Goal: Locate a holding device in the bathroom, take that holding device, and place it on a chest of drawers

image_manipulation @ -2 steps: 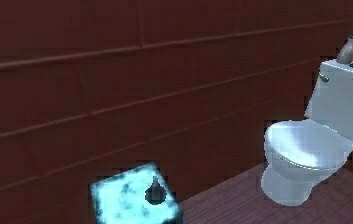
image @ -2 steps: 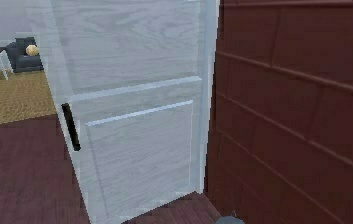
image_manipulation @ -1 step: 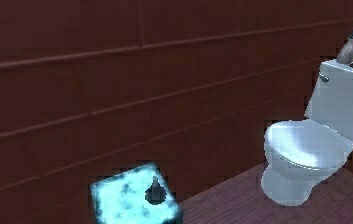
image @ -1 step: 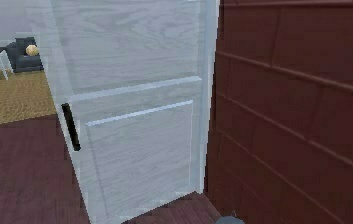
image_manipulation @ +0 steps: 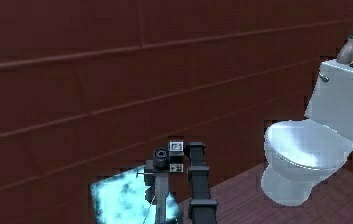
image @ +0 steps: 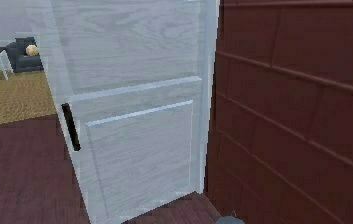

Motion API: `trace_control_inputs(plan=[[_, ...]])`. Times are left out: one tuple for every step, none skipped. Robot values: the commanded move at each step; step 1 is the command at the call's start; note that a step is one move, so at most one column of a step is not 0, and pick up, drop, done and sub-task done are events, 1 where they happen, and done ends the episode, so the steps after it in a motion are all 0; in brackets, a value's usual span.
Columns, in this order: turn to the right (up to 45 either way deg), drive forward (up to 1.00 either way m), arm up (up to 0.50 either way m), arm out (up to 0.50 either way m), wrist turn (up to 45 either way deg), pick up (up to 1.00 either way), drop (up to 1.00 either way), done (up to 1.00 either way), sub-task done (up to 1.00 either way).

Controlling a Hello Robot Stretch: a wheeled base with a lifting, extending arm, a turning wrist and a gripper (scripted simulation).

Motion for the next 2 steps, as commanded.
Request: trace_control_inputs(plan=[[0.0, 0.00, 0.00, 0.00, 45.0, 0.00, 0.00, 0.00, 0.00], [0.0, 0.00, 0.00, 0.00, 45.0, 0.00, 0.00, 0.00, 0.00]])
